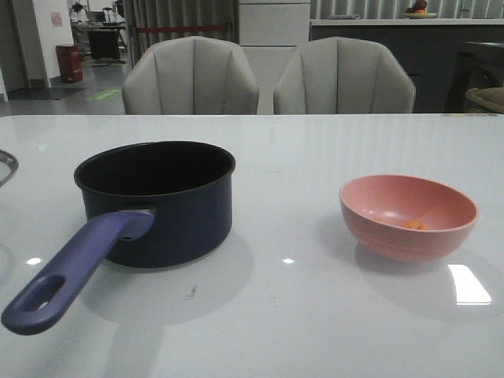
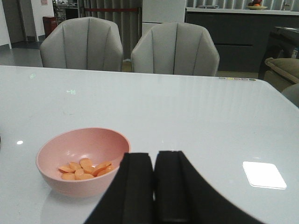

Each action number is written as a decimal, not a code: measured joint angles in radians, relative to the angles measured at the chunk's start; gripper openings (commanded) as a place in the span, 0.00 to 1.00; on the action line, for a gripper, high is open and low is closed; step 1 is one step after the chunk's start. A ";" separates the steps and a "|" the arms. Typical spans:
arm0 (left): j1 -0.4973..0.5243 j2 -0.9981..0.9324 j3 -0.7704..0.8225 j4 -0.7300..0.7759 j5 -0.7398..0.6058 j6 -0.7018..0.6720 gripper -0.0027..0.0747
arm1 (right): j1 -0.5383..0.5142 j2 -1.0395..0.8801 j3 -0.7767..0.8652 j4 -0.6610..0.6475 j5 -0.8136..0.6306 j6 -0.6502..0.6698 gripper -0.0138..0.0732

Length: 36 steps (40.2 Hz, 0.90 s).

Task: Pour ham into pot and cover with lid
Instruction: 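Lift the glass lid off the saucepan with the left gripper, then set the glass lid down beside the saucepan with the left gripper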

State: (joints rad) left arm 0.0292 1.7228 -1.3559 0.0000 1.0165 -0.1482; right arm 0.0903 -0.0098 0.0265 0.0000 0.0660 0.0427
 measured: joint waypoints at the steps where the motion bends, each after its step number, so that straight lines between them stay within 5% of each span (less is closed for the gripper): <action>1: 0.016 0.000 0.020 -0.018 -0.026 0.022 0.48 | 0.000 0.000 0.000 0.000 0.000 0.000 0.33; 11: 0.051 0.000 0.189 -0.148 -0.257 0.153 0.47 | 0.000 0.000 0.000 0.000 0.000 0.000 0.33; 22: 0.047 0.073 0.208 -0.171 -0.331 0.158 0.49 | 0.000 0.000 0.000 0.000 0.000 0.000 0.33; 36: 0.047 0.111 0.204 -0.185 -0.350 0.158 0.73 | 0.000 0.000 0.000 0.000 0.000 0.000 0.33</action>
State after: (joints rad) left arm 0.0757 1.8339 -1.1517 -0.1852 0.6668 0.0096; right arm 0.0903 -0.0098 0.0265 0.0000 0.0660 0.0427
